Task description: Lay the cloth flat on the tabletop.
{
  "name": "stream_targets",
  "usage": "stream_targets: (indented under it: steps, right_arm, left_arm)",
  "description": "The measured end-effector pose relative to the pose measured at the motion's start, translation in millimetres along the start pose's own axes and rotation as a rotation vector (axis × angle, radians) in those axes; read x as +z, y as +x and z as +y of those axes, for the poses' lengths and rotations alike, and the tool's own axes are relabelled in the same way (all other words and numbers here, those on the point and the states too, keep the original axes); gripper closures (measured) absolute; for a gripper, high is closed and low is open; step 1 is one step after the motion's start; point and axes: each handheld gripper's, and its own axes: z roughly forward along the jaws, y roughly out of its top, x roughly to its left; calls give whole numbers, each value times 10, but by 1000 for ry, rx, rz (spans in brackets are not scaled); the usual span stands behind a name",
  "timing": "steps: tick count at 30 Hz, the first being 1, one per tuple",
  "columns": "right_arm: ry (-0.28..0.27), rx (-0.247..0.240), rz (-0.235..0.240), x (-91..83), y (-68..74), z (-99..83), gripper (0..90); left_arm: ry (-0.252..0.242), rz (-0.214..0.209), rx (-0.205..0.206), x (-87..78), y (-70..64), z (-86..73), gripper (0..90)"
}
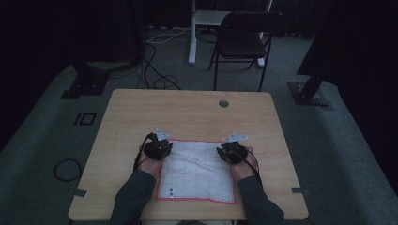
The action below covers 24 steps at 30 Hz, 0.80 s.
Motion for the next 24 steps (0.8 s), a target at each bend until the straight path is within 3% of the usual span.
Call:
stream_targets:
  steps: [5,9,11,15,20,24]
  right_arm:
    - [-8,-67,37,-91,169,-116,702]
    - [25,-62,41,-7,175,-247,689]
    - [38,-47,40,49,148,-293,666]
    - [30,-29,39,82,100,-323,627]
    - [18,-20,28,79,39,-349,601]
    - [9,-16,1,41,41,-396,591]
  left_arm:
    - [-1,-37,59,-217,-183,-190,761]
    - [27,-77,61,-262,-284,-426,766]
    - [55,-73,81,-247,-317,-517,767]
    - [56,-91,58,-249,-289,-628,770]
    - [54,-76,79,-289,-288,-667,770]
    - [52,-77,68,-336,-273,-717,769]
